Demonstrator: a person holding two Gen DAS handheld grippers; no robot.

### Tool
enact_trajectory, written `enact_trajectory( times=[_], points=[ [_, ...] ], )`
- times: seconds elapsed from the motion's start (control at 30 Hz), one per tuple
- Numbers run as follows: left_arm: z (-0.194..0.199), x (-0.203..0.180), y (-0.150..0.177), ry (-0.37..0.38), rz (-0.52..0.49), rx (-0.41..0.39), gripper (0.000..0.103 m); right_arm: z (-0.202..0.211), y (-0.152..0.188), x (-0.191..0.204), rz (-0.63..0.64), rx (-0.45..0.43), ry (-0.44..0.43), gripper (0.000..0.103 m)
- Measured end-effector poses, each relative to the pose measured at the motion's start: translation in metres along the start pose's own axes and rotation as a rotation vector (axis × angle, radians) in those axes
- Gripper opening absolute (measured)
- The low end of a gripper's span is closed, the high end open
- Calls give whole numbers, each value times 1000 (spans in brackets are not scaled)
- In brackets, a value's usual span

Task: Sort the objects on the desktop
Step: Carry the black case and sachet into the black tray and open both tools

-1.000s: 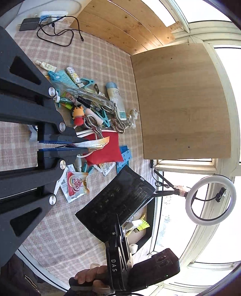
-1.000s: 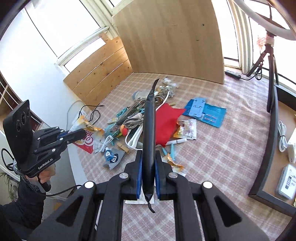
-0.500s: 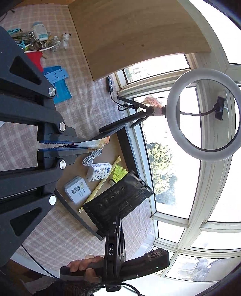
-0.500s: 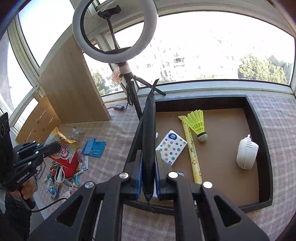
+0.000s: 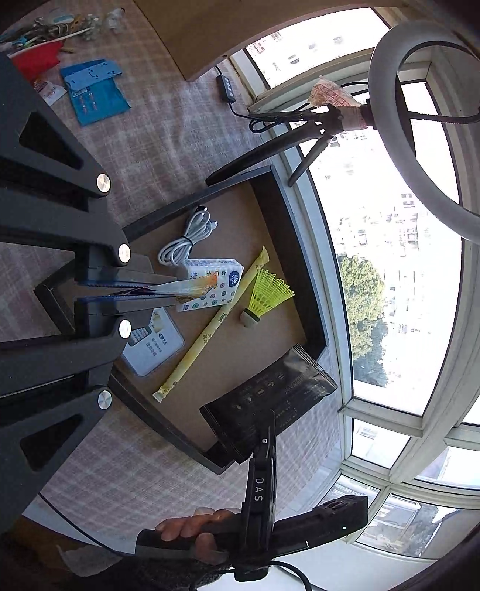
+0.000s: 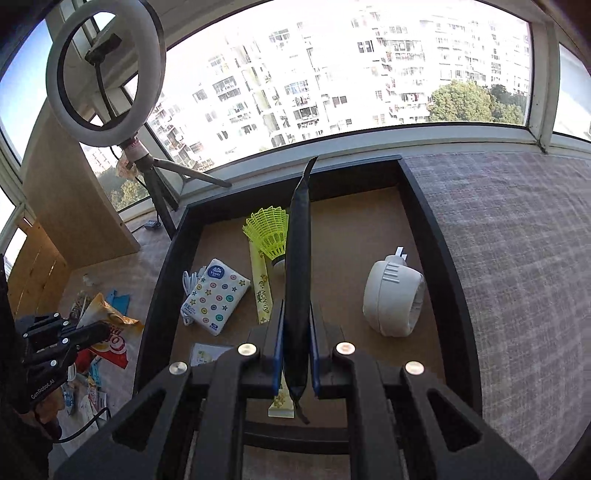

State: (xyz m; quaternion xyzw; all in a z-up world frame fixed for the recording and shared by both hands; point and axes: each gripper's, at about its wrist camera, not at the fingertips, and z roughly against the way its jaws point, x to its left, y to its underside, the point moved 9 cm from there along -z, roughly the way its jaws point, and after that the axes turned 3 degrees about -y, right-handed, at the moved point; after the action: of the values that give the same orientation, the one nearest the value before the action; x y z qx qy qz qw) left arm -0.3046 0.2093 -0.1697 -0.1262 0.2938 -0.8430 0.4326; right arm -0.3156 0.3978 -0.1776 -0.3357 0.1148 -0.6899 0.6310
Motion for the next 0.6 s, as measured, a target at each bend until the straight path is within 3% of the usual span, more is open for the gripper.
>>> enact_trajectory(
  times=[0.03, 0.1, 0.13, 0.17, 0.2, 0.6],
  points=[
    [-3, 0, -2, -5, 2, 1, 4, -1, -4, 0, 9, -9, 12, 12],
    [-12, 2, -4, -7, 14, 33, 34, -5, -9, -3, 7, 5, 34, 19],
    [-17, 3, -4, -10, 21, 48, 58, -7, -11, -4, 6, 12, 45, 35],
    [-18, 4, -5, -19, 27, 39, 59, -7, -14, -4, -2, 5, 56, 47],
    [-18, 4, -4, -18, 24, 38, 58, -5, -17, -4, 0, -16, 60, 48],
    [2, 14, 4, -30, 39, 23, 53, -6, -15, 10, 21, -15, 49, 48]
  ],
)
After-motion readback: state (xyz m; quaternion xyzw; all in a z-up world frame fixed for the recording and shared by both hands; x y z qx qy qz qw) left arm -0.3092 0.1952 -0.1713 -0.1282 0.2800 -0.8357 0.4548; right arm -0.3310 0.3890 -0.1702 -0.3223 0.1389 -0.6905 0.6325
